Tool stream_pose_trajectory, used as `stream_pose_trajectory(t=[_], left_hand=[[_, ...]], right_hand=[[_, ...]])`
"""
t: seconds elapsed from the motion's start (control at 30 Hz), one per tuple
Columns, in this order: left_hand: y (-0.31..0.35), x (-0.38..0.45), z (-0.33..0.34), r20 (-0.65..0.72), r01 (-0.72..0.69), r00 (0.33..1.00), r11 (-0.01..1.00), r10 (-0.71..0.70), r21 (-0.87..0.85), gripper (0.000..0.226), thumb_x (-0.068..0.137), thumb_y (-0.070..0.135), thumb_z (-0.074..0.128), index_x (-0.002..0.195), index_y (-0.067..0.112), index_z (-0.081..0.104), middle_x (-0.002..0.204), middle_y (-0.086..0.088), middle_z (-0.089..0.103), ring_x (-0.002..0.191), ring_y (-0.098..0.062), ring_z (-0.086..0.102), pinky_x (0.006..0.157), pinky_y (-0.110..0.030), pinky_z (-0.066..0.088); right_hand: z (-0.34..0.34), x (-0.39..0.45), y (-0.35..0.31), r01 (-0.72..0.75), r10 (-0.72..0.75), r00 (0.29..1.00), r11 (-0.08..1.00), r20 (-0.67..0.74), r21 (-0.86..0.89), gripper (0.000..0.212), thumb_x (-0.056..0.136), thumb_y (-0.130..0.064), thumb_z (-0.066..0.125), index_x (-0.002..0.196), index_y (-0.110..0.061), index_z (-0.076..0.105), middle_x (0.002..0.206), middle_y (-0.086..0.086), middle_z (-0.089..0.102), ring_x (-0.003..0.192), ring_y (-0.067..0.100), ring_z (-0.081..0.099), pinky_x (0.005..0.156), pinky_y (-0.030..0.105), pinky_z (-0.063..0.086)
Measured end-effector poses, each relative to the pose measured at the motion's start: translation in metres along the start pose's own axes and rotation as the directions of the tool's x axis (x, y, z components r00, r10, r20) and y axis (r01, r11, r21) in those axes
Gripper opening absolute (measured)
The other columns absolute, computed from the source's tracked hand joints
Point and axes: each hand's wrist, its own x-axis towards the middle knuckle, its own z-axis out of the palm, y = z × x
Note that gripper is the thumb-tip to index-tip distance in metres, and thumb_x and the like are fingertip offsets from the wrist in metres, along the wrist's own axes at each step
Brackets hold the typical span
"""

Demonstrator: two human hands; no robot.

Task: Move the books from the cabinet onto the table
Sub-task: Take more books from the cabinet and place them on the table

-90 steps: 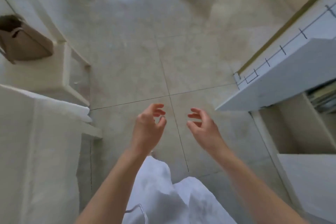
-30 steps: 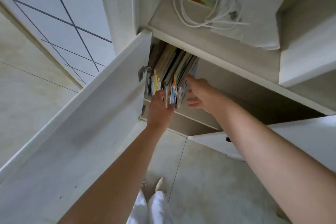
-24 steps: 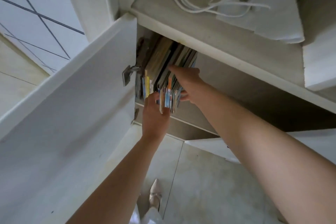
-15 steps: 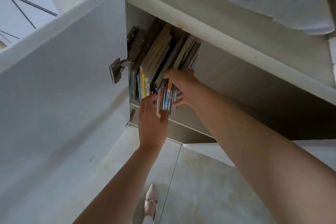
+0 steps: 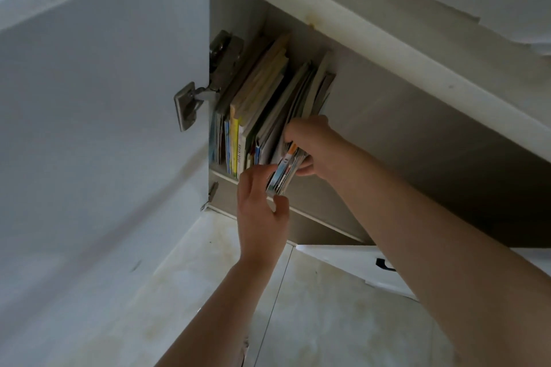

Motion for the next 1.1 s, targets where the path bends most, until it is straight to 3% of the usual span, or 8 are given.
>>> stream_pose_trajectory(t=[0.17,0.3,0.43,0.53,0.73,0.83,0.93,1.1], left_hand=[[0.007,-0.005,0.011,-0.023,0.044,0.999,0.999,-0.045,-0.022,0.050,0.083,-0.006,0.058,0.128,0.015,0.052,0.127,-0.005,0.060,0.107,-0.006,0.055,0.081,-0.001,0.044],[0.012,-0.002,0.021,-0.034,0.093,0.995,0.991,-0.096,-0.092,0.049,0.083,-0.001,0.062,0.126,0.015,0.047,0.118,0.000,0.066,0.088,0.002,0.057,0.069,-0.001,0.047],[0.001,0.017,0.041,0.054,0.088,0.995,0.995,-0.086,-0.037,0.061,0.081,0.016,0.065,0.133,0.031,0.037,0.123,-0.001,0.061,0.099,-0.017,0.065,0.074,-0.024,0.059],[-0.003,0.028,0.055,0.053,0.066,0.996,0.998,-0.065,-0.005,0.063,0.077,0.021,0.074,0.133,0.023,0.045,0.119,-0.003,0.063,0.101,-0.022,0.065,0.077,-0.039,0.060],[-0.008,0.025,0.061,-0.018,0.041,0.999,0.998,-0.040,0.055,0.060,0.068,0.022,0.073,0.125,0.024,0.052,0.115,0.000,0.066,0.098,-0.020,0.066,0.077,-0.037,0.059],[-0.007,0.002,0.056,-0.044,0.075,0.996,0.997,-0.074,0.034,0.061,0.071,0.020,0.074,0.128,0.026,0.052,0.114,0.004,0.068,0.097,-0.010,0.066,0.080,-0.029,0.059],[-0.009,-0.026,0.040,-0.059,0.069,0.996,0.998,-0.069,-0.016,0.059,0.074,0.025,0.079,0.127,0.028,0.054,0.109,0.005,0.071,0.090,-0.004,0.065,0.081,-0.016,0.053],[-0.015,-0.034,0.023,0.027,-0.121,0.992,0.991,0.120,0.062,0.058,0.082,0.045,0.061,0.133,0.019,0.053,0.117,0.002,0.069,0.101,-0.009,0.067,0.093,-0.006,0.041]], right_hand=[[-0.010,0.000,0.008,0.026,-0.025,0.999,0.998,0.021,-0.055,0.042,0.092,-0.016,0.049,0.131,-0.006,0.038,0.090,0.013,0.057,0.074,0.024,0.060,0.055,0.033,0.050],[-0.018,-0.001,0.013,0.064,-0.061,0.998,0.988,0.024,-0.143,0.034,0.088,-0.014,0.053,0.120,-0.007,0.043,0.098,0.016,0.063,0.085,0.027,0.064,0.070,0.036,0.053],[-0.028,-0.002,0.019,0.122,-0.119,0.992,0.974,0.030,-0.189,0.017,0.087,-0.012,0.055,0.100,-0.012,0.046,0.086,0.008,0.058,0.071,0.019,0.060,0.044,0.021,0.040],[-0.032,-0.001,0.025,0.125,-0.124,0.992,0.977,0.018,-0.174,0.021,0.086,-0.011,0.056,0.103,-0.011,0.044,0.086,0.008,0.054,0.071,0.017,0.056,0.056,0.027,0.048],[-0.033,-0.006,0.031,0.141,-0.140,0.990,0.978,0.013,-0.151,0.013,0.083,-0.007,0.058,0.087,-0.009,0.045,0.091,0.014,0.058,0.084,0.025,0.061,0.089,0.043,0.054],[-0.031,-0.019,0.042,0.114,-0.107,0.993,0.979,0.051,-0.168,0.013,0.083,-0.008,0.060,0.087,-0.010,0.047,0.085,0.009,0.053,0.080,0.021,0.058,0.087,0.042,0.054],[-0.026,-0.035,0.062,0.100,-0.068,0.986,0.970,0.151,-0.220,0.033,0.082,-0.018,0.063,0.111,-0.008,0.051,0.085,0.005,0.055,0.074,0.015,0.057,0.065,0.030,0.052],[-0.044,-0.031,0.061,0.025,-0.019,0.992,0.999,0.126,-0.047,0.051,0.074,-0.044,0.074,0.111,-0.017,0.052,0.097,0.011,0.069,0.080,0.029,0.071,0.076,0.051,0.059]])
